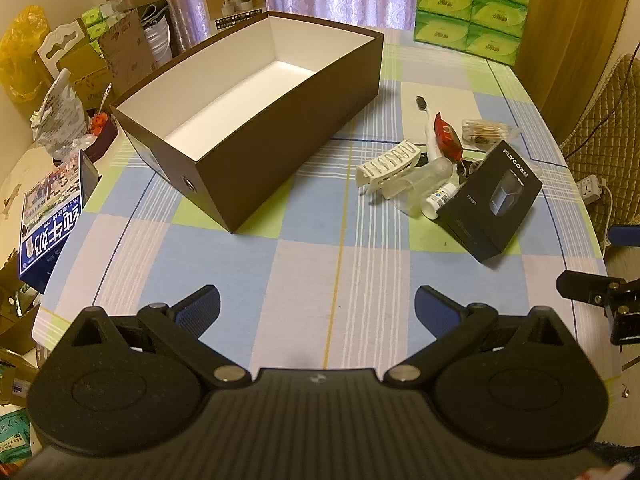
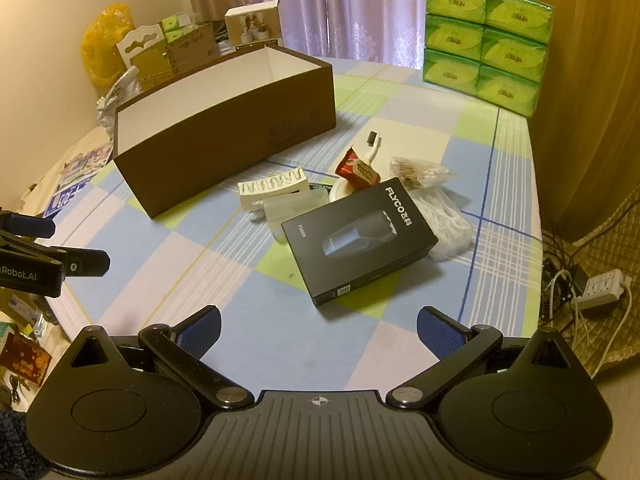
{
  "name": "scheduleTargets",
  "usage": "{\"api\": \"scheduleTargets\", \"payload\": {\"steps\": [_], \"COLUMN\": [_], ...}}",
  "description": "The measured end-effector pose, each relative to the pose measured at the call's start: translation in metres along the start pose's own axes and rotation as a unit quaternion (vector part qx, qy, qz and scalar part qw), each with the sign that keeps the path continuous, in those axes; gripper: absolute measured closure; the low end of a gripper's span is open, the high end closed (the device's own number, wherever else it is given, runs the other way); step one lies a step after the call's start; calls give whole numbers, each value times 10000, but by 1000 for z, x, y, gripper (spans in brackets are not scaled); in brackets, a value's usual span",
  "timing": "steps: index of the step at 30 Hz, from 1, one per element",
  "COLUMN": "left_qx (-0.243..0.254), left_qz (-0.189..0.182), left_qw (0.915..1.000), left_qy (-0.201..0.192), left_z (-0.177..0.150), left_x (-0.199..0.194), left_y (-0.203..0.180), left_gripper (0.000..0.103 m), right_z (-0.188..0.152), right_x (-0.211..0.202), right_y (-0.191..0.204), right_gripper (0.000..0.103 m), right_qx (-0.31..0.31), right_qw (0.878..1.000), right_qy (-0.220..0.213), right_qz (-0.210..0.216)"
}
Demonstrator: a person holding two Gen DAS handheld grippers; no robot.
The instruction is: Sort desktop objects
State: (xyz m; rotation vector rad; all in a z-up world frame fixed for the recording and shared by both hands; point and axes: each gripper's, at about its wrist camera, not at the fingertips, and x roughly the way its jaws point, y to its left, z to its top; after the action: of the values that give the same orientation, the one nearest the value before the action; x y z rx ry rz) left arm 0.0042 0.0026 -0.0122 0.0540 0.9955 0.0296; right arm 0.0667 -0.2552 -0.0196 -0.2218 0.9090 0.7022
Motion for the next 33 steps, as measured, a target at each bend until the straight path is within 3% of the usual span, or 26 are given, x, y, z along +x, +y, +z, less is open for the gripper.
{"api": "scheduleTargets", "payload": {"steps": [33], "left_qx": [62], "left_qz": [-55], "left_qw": [10000], "left_qy": [32], "left_z": [12], "left_x": [11], "left_y": [-7], "left_gripper": [1], "right_z": [4], "right_x": [4], "right_y": [-6], "right_gripper": [2], "right_qx": [-9], "right_qw": [10000], "right_qy": [39], "right_qz": [18]}}
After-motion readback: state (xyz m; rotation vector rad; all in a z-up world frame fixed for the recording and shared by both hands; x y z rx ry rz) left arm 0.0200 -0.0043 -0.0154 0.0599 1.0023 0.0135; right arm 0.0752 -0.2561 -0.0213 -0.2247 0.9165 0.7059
